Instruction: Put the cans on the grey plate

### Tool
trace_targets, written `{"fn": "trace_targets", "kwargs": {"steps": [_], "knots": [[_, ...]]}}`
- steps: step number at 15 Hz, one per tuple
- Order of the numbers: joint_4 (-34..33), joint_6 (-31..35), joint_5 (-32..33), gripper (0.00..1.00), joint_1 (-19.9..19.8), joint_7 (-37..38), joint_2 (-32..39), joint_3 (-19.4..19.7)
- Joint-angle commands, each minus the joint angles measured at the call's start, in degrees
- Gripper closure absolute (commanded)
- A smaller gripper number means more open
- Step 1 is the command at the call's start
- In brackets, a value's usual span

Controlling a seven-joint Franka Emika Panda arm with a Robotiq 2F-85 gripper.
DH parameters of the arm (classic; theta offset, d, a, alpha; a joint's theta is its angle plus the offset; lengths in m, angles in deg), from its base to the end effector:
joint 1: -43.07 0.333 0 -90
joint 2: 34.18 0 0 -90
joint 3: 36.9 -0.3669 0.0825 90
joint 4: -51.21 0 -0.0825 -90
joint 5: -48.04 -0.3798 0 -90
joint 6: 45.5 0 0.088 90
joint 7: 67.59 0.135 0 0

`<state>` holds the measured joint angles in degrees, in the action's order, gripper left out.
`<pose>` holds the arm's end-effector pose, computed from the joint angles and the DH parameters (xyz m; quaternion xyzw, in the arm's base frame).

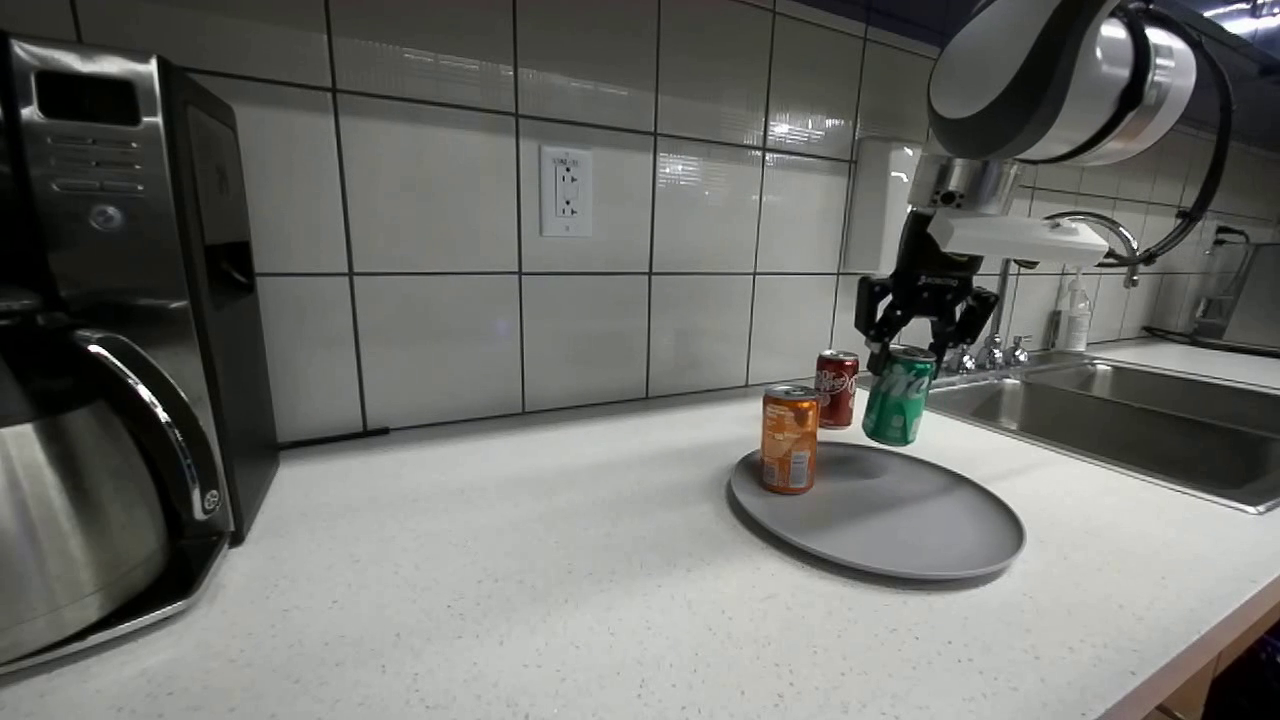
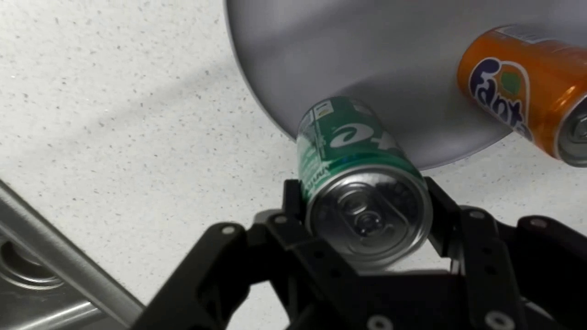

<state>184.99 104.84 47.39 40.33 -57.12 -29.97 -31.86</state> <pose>0.5346 -0.0729 0.3530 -0.9809 0.1617 -0.1077 0.0027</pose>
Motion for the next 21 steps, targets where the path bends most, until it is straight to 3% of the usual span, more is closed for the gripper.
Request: {"fn": "trace_targets", "kwargs": {"steps": [1,21], "knots": [[-0.1,0.1,-0.8,0.62,0.5,-2.0,-0.6,-1.3],[-1.9,-1.5,-0.8,0.62,1.8,-7.6,3.5,-3.7]]}}
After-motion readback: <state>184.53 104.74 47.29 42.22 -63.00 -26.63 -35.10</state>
